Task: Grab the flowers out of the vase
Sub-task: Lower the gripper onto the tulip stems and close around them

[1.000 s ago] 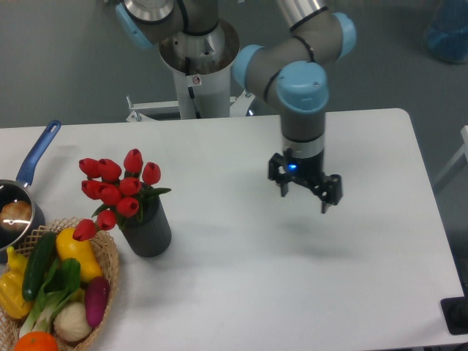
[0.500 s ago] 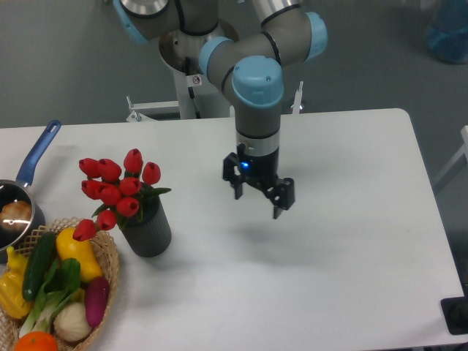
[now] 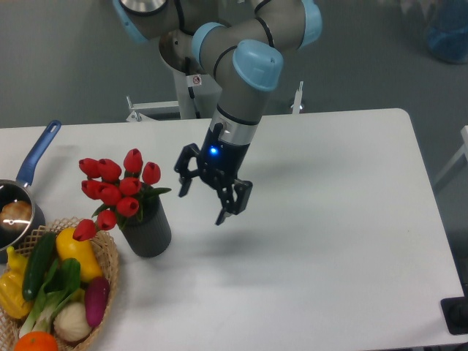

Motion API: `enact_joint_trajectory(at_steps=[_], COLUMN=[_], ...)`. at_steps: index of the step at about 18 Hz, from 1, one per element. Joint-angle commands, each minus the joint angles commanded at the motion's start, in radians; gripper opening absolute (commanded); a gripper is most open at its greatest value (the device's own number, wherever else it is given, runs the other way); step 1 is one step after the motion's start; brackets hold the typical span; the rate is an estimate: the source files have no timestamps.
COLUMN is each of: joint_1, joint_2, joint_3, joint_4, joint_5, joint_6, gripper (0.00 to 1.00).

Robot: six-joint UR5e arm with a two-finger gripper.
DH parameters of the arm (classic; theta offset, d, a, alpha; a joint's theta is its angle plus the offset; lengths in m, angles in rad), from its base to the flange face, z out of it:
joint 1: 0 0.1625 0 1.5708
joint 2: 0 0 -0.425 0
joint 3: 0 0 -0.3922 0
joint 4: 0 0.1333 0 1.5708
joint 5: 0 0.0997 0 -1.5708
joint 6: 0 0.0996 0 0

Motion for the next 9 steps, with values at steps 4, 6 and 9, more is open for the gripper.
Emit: enact_joint_trajectory(at_steps=[4, 6, 9], joint_1=[-0.008, -0.021, -0.031], joint_2=[0.005, 0.006, 0.014], joint_3=[-0.020, -0.022, -0.020], joint_4=[-0.014, -0.038, -0.081], joint_5=[-0.042, -0.042, -0.042], joint_6=[0.002, 0.015, 0.047], gripper=[1.00, 1.00, 1.00])
